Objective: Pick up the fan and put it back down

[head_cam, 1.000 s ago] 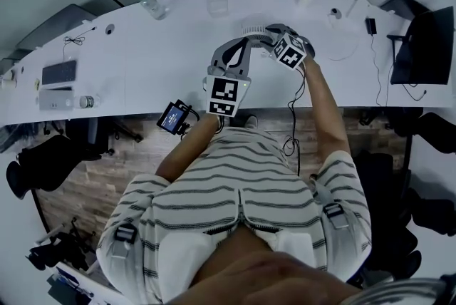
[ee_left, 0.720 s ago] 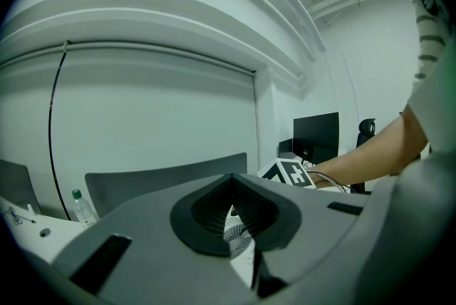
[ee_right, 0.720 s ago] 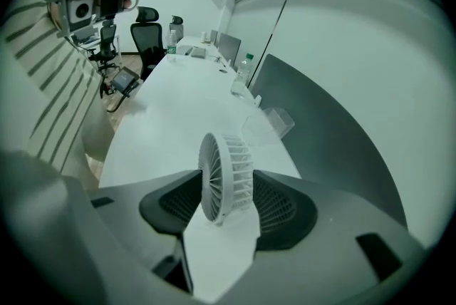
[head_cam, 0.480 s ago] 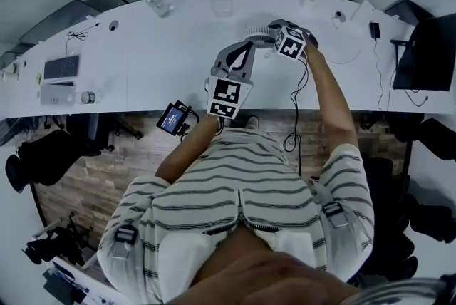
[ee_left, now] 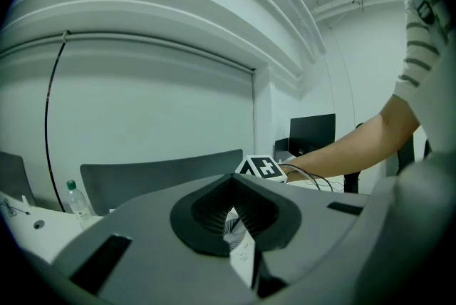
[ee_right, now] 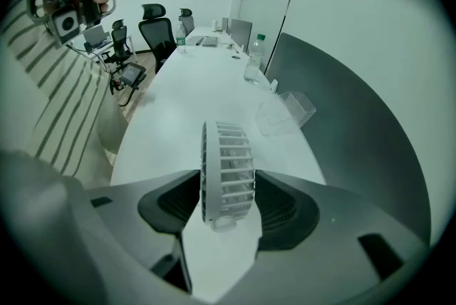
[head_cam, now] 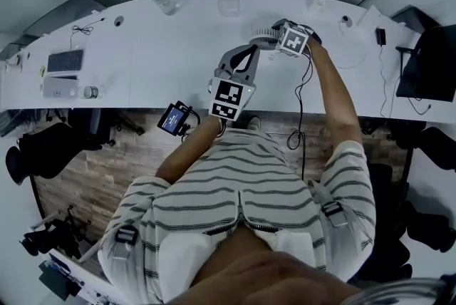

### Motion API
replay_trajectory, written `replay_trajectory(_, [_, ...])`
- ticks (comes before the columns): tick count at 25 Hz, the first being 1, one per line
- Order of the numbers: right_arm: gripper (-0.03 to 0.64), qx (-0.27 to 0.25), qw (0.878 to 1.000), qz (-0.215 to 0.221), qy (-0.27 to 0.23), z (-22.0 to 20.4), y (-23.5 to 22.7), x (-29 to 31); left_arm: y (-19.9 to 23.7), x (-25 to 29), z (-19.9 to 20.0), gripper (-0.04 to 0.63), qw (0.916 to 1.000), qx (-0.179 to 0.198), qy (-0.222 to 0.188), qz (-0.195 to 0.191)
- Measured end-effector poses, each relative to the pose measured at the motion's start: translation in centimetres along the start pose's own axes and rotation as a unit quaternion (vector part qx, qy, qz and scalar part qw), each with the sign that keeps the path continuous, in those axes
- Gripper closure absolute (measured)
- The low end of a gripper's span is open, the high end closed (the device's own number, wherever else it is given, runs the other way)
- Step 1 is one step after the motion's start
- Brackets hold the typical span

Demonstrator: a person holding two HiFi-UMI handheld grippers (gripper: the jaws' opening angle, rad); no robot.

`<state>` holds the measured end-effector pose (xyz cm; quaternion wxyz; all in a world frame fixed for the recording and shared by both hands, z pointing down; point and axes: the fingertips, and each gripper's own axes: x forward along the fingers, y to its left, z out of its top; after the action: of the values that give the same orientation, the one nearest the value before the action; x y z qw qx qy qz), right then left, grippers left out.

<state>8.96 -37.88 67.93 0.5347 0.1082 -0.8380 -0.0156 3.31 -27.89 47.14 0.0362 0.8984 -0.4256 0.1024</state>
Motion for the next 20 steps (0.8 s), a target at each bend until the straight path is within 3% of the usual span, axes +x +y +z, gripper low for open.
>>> replay_trajectory(8, [0.391,0.005,1.0,0.03,-0.004,-0.4,0.2,1.2,1.1,0.2,-0.7,0.588,0.9997,-0.017,0.008,0.014])
replay_trajectory(20, [0.385,0.012,0.999,0.038,0.009,-0.5,0.4,1.3,1.7,0.8,-0.5,0.588,0.9996,-0.02,0.002,0.018])
